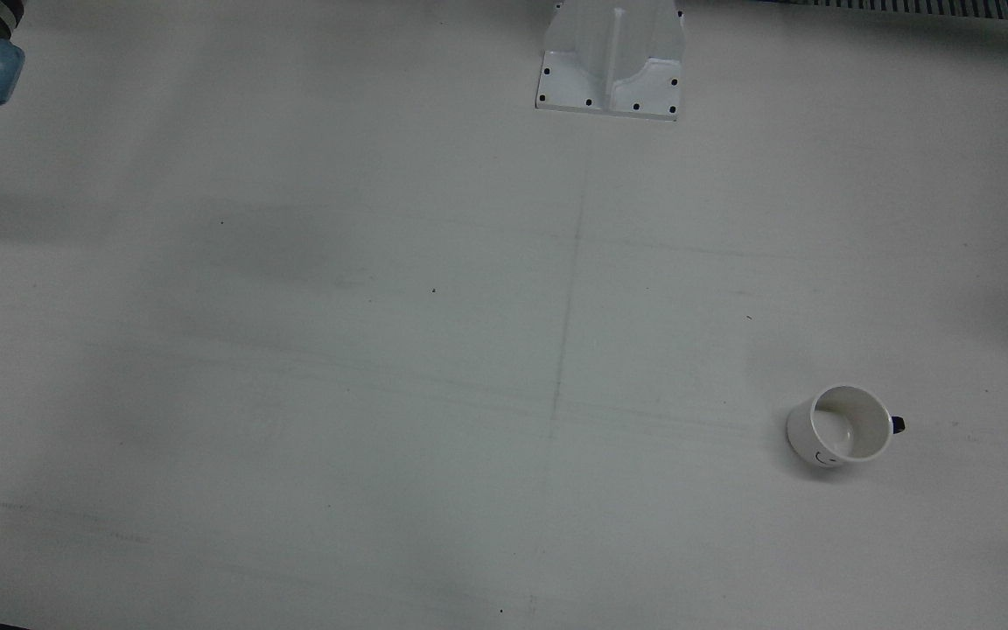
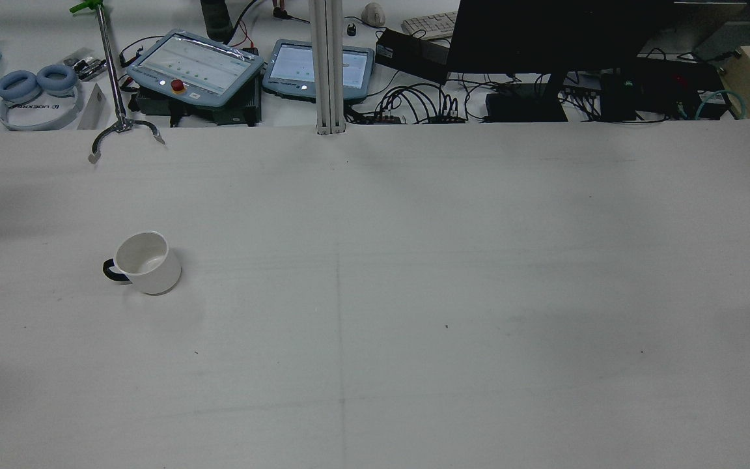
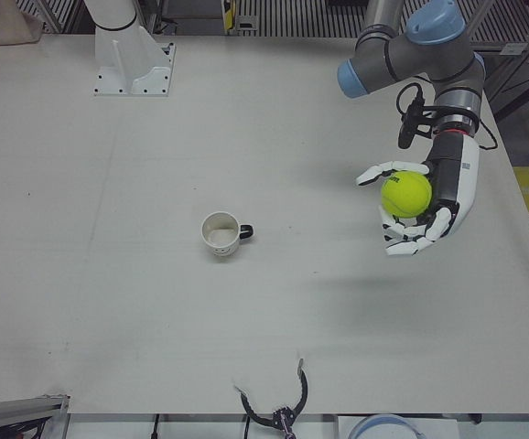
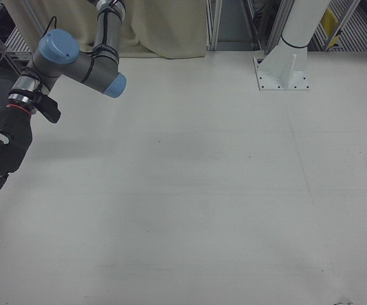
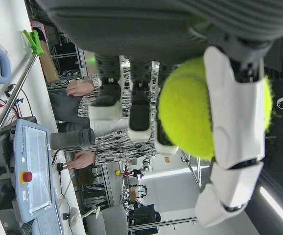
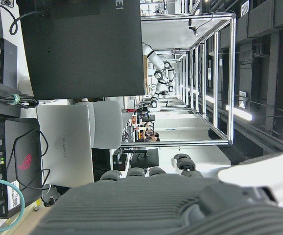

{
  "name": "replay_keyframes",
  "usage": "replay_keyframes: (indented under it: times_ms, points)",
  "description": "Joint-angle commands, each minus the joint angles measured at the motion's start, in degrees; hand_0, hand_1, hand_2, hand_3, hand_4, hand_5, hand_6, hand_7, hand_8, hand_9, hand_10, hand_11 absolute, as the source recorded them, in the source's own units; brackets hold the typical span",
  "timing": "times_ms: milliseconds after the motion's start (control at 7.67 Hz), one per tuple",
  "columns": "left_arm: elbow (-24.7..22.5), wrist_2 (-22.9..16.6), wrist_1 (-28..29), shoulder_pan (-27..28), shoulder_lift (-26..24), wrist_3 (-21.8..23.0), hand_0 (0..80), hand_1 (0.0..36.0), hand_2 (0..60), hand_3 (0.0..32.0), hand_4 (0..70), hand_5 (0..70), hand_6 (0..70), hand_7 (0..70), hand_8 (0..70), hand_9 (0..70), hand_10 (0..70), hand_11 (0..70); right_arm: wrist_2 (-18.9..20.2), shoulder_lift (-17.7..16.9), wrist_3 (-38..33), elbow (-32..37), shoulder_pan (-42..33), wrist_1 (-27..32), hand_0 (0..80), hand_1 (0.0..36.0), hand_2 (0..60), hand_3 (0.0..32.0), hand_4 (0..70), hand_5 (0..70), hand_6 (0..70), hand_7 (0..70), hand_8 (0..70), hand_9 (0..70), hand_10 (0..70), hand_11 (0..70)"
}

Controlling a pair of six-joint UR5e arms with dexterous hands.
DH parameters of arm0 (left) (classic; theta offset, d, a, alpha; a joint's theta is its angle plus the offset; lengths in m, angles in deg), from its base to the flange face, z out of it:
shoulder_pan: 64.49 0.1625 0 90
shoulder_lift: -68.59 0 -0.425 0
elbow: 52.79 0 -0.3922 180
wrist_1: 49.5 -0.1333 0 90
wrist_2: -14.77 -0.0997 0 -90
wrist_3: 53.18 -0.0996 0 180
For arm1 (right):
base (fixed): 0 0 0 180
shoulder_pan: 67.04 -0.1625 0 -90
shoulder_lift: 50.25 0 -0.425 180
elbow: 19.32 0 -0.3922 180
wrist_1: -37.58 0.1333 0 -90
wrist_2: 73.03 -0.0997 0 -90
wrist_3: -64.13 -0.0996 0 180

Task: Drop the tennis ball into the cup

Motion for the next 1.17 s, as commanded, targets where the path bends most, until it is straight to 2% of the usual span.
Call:
replay_keyframes:
  times_ms: [0,130,391,522,652,783,913,1043]
  points:
    - [0.0,0.04,0.0,0.01,0.0,0.0,59.8,21.8,24.7,0.0,21.7,26.0,70.0,70.0,48.6,58.5,48.6,70.0,0.0,-0.01,0.0,0.0,0.0,0.0,0.0,0.0,0.0,0.0,0.0,0.0,0.0,0.0,0.0,0.0,0.0,0.0]
    - [-0.26,-0.05,0.18,0.62,-0.09,-0.09,59.6,22.0,24.2,0.0,21.6,25.2,70.0,70.0,47.9,58.6,48.4,69.9,0.0,-0.01,0.0,0.0,0.0,0.0,0.0,0.0,0.0,0.0,0.0,0.0,0.0,0.0,0.0,0.0,0.0,0.0]
    - [-1.05,2.05,0.62,11.03,-2.18,-0.44,60.2,22.9,23.2,0.0,21.5,23.7,70.0,70.0,47.0,58.4,48.2,69.6,0.0,-0.01,0.0,0.0,0.0,0.0,0.0,0.0,0.0,0.0,0.0,0.0,0.0,0.0,0.0,0.0,0.0,0.0]
    - [-0.88,5.28,-0.43,15.35,-4.81,-0.79,60.2,22.9,25.1,0.0,21.2,24.9,70.0,70.0,46.7,56.8,48.5,70.0,0.0,0.07,0.0,0.0,0.0,0.0,0.0,0.0,0.0,0.0,0.0,0.0,0.0,0.0,0.0,0.0,0.0,0.0]
    - [-0.7,6.09,-1.74,18.87,-7.62,-1.14,59.6,22.6,25.6,0.0,20.9,24.9,70.0,70.0,46.8,56.6,49.0,70.0,0.0,-0.01,0.0,0.0,0.0,0.0,0.0,0.0,0.0,0.0,0.0,0.0,0.0,0.0,0.0,0.0,0.0,0.0]
    - [-0.88,6.1,-2.45,20.56,-10.6,-5.32,57.9,21.8,25.8,0.0,20.8,23.3,70.0,70.0,45.8,56.0,49.0,70.0,0.0,-0.01,0.0,0.0,0.0,0.0,0.0,0.0,0.0,0.0,0.0,0.0,0.0,0.0,0.0,0.0,0.0,0.0]
    - [-0.79,6.1,-2.46,22.58,-11.42,-7.8,57.1,21.4,28.7,0.0,21.3,24.2,70.0,67.6,45.9,55.1,48.8,70.0,0.0,-0.01,0.0,0.0,0.0,0.0,0.0,0.0,0.0,0.0,0.0,0.0,0.0,0.0,0.0,0.0,0.0,0.0]
    - [-0.62,6.1,-2.46,23.56,-11.34,-9.82,56.3,21.0,27.8,0.0,20.5,22.9,69.7,68.7,45.4,55.2,48.8,70.0,0.0,-0.01,0.0,0.0,0.0,0.0,0.0,0.0,0.0,0.0,0.0,0.0,0.0,0.0,0.0,0.0,0.0,0.0]
